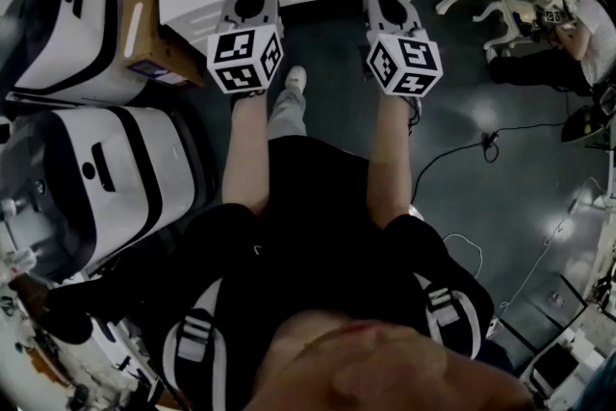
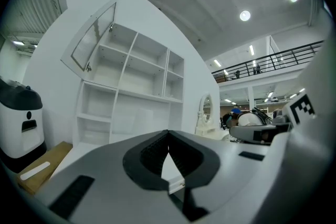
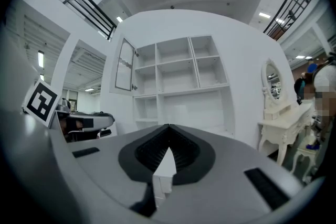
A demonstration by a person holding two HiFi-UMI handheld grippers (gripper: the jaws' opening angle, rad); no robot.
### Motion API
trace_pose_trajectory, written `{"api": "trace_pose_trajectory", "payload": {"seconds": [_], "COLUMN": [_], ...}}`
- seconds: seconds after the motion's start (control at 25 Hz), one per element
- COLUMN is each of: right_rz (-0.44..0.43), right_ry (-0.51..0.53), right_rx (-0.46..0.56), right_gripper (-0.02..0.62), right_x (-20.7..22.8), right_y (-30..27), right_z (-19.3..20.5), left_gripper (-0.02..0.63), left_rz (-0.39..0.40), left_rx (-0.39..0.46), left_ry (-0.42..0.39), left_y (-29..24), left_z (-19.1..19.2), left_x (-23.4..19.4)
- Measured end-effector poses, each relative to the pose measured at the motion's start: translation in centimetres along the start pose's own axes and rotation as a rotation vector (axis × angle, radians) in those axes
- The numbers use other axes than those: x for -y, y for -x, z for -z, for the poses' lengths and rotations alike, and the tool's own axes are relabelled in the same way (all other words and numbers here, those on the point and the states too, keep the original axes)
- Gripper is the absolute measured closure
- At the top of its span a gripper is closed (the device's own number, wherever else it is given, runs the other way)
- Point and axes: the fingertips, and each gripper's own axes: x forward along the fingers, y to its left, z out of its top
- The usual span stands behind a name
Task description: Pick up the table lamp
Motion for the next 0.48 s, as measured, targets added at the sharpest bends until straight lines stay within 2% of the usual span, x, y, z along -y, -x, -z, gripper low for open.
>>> {"api": "trace_pose_trajectory", "payload": {"seconds": [0.32,0.48], "right_rz": [0.026,0.029], "right_ry": [-0.037,-0.067], "right_rx": [-0.050,-0.092], "right_gripper": [0.577,0.577], "right_x": [3.5,4.4], "right_y": [-5.7,-9.9], "right_z": [2.5,5.0], "left_gripper": [0.597,0.595], "left_rz": [0.015,0.000], "left_rx": [-0.067,-0.103], "left_ry": [0.005,0.009], "left_y": [-6.8,-10.3], "left_z": [2.5,4.4], "left_x": [-1.9,-4.4]}}
